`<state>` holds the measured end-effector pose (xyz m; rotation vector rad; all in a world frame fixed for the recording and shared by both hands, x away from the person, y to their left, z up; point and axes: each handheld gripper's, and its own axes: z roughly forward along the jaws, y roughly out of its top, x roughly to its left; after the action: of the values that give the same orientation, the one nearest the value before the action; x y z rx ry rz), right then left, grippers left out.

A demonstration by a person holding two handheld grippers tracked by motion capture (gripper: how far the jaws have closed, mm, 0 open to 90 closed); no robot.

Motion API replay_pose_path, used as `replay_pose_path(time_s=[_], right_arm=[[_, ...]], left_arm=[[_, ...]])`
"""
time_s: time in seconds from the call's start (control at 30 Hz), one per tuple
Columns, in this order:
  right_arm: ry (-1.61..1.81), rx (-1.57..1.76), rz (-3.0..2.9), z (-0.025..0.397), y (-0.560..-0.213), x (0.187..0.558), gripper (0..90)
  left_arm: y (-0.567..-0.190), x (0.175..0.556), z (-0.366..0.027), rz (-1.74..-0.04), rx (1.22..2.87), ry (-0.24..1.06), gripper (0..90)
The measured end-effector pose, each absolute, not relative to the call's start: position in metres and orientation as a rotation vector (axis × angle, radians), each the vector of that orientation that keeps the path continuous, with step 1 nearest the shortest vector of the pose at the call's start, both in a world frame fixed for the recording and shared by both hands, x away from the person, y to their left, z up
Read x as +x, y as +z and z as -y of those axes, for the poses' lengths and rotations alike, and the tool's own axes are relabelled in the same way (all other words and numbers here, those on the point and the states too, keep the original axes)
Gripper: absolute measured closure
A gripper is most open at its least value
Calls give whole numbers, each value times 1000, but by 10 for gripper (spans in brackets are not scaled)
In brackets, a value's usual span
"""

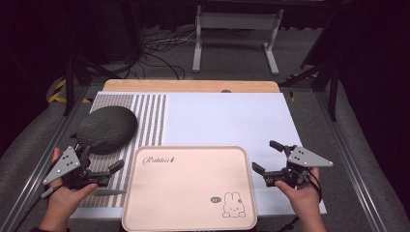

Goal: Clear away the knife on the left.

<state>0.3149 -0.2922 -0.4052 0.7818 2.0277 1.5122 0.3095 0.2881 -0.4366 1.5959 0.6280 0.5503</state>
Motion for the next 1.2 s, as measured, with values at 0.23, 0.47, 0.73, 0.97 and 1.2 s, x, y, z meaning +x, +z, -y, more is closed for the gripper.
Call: replay_pose_path(time_s=[0.23, 0.47, 0.73, 0.97, 1.2], right_arm=[[1508, 785, -2024, 293, -405, 315, 35], [1492, 786, -2043, 289, -405, 317, 35], [1498, 780, -2048, 289, -405, 316, 35], [1507, 781, -2055, 289, -405, 317, 35], [1508, 776, -2063, 288, -404, 317, 35]], left_arm=[[-435, 308, -289, -631, 1612, 545, 107], [-435, 306, -291, -608, 1689, 518, 130], [-415, 306, -293, -563, 1859, 531, 120], [-403, 310, -296, -547, 2039, 542, 106], [-397, 308, -291, -510, 2194, 520, 107]])
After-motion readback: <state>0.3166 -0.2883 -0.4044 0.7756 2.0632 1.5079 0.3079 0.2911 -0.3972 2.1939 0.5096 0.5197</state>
